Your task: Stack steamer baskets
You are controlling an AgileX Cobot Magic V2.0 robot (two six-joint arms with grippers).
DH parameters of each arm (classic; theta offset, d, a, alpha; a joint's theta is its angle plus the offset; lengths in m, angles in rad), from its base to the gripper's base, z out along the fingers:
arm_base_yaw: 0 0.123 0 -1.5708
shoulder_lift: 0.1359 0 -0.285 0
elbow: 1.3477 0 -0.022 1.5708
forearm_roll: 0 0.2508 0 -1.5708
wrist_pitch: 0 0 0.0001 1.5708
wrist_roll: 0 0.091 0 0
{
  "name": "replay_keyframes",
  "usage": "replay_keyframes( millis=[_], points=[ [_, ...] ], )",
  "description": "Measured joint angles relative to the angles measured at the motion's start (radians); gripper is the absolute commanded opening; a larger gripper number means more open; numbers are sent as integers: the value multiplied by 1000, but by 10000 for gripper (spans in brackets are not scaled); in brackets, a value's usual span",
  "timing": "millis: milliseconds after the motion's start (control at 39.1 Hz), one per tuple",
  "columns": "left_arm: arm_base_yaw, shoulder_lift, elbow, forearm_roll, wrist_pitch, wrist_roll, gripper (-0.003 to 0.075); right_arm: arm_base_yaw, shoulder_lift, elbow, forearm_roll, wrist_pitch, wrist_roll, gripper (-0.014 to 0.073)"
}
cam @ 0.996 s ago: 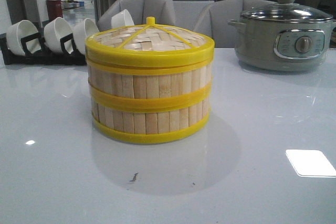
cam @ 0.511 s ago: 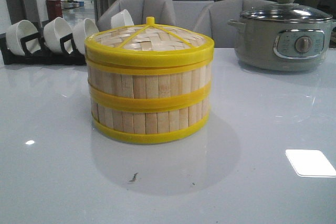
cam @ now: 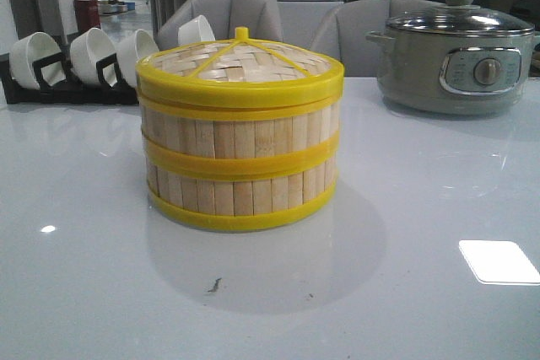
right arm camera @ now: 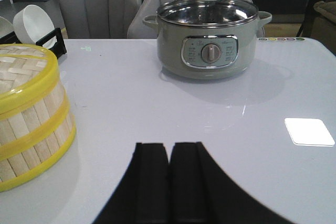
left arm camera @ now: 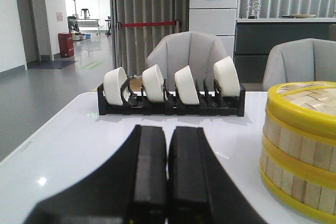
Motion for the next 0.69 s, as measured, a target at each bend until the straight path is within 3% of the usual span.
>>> replay_keyframes(
  millis=[690],
  points=[
    [0, 0, 0, 118, -26, -60, 86, 0, 0, 0, 0, 0, 0, 51]
  ],
)
